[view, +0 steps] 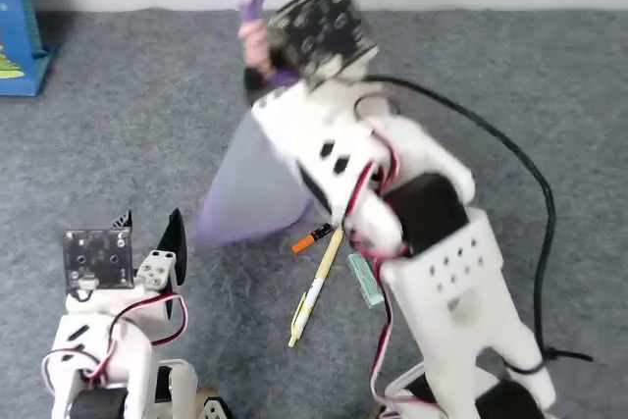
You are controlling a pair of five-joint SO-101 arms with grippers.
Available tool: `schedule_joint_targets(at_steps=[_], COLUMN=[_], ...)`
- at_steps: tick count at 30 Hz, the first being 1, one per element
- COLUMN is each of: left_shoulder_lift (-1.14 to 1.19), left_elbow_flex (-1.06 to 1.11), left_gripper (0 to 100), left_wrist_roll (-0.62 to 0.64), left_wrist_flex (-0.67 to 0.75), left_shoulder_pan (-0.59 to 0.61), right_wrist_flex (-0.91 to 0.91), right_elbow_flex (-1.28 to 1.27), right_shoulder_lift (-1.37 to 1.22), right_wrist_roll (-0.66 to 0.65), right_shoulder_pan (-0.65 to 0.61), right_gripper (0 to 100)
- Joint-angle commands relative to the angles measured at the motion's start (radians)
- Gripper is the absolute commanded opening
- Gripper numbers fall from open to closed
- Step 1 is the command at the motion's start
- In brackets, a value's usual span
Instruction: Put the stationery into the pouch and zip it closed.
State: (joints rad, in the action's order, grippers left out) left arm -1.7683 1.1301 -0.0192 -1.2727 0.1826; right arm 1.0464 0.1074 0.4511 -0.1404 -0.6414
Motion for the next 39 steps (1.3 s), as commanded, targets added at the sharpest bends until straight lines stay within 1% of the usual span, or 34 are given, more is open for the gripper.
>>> schedule_joint_targets(at_steps=[1, 5, 7, 12, 17, 22, 26, 30, 34, 37, 39], left_shoulder_lift=[0.005, 0.008, 0.008, 0.005, 0.005, 0.008, 0.005, 0.005, 0.005, 0.005, 0.006], left_elbow_flex=[-0.087, -0.136, -0.145, -0.143, -0.142, -0.142, -0.148, -0.217, -0.349, -0.444, -0.481], left_gripper=[20, 20, 23, 28, 29, 29, 29, 29, 29, 29, 31], left_wrist_roll=[0.011, 0.011, 0.011, 0.012, 0.011, 0.011, 0.018, 0.140, 0.169, 0.209, 0.229], left_wrist_flex=[-0.003, -0.003, -0.006, -0.081, -0.103, -0.098, -0.098, -0.107, -0.190, -0.259, -0.292], left_shoulder_pan=[0.000, -0.003, -0.003, -0.021, -0.144, -0.298, -0.399, -0.453, -0.494, -0.548, -0.594], right_wrist_flex=[0.090, 0.150, 0.177, 0.263, 0.418, 0.550, 0.567, 0.555, 0.526, 0.496, 0.490], right_elbow_flex=[0.051, 0.051, 0.051, 0.051, 0.049, 0.048, 0.041, -0.003, -0.029, -0.029, -0.029], right_shoulder_lift=[0.084, 0.134, 0.170, 0.277, 0.338, 0.351, 0.357, 0.358, 0.358, 0.358, 0.358], right_wrist_roll=[-0.002, -0.002, -0.002, -0.002, -0.002, 0.000, 0.000, 0.000, 0.008, 0.055, 0.072], right_shoulder_pan=[-0.070, -0.113, -0.117, -0.117, -0.111, -0.113, -0.113, -0.111, -0.111, -0.111, -0.116], right_gripper=[0.8, 0.8, 0.8, 0.8, 0.8, 0.8, 0.8, 0.8, 0.8, 0.8, 0.8])
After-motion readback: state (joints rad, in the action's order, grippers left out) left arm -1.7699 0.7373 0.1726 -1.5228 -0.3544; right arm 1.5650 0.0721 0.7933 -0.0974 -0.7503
